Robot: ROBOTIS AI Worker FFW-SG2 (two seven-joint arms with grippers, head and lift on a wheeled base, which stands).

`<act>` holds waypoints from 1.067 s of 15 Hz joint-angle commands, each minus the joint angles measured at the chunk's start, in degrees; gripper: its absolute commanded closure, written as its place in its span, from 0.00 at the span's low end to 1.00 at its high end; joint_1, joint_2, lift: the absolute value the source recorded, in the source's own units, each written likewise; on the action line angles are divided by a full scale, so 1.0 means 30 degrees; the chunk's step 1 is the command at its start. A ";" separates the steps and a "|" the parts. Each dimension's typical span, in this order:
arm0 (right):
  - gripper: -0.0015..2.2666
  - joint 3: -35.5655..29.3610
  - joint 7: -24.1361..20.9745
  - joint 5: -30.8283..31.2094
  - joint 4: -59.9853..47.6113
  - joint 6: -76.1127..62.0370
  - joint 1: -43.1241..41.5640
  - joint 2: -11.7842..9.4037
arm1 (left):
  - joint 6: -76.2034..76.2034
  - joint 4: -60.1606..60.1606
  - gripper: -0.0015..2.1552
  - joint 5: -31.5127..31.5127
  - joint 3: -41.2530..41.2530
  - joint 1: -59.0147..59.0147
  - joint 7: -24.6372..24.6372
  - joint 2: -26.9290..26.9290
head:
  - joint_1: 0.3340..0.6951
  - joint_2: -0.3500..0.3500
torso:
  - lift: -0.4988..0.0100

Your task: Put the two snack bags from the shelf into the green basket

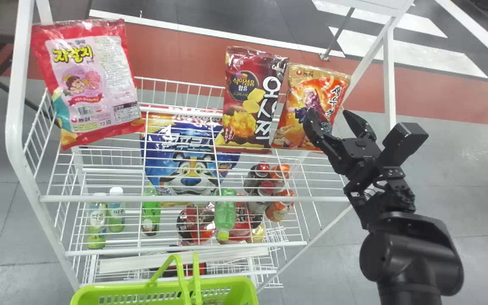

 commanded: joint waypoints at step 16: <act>0.15 0.1232 -0.0221 0.2459 0.7067 0.1506 -0.5278 -0.1125 | 0.0231 0.0011 0.97 -0.0044 0.0254 -0.0088 0.0025 0.0059 | 1.00 0.00 | 0.97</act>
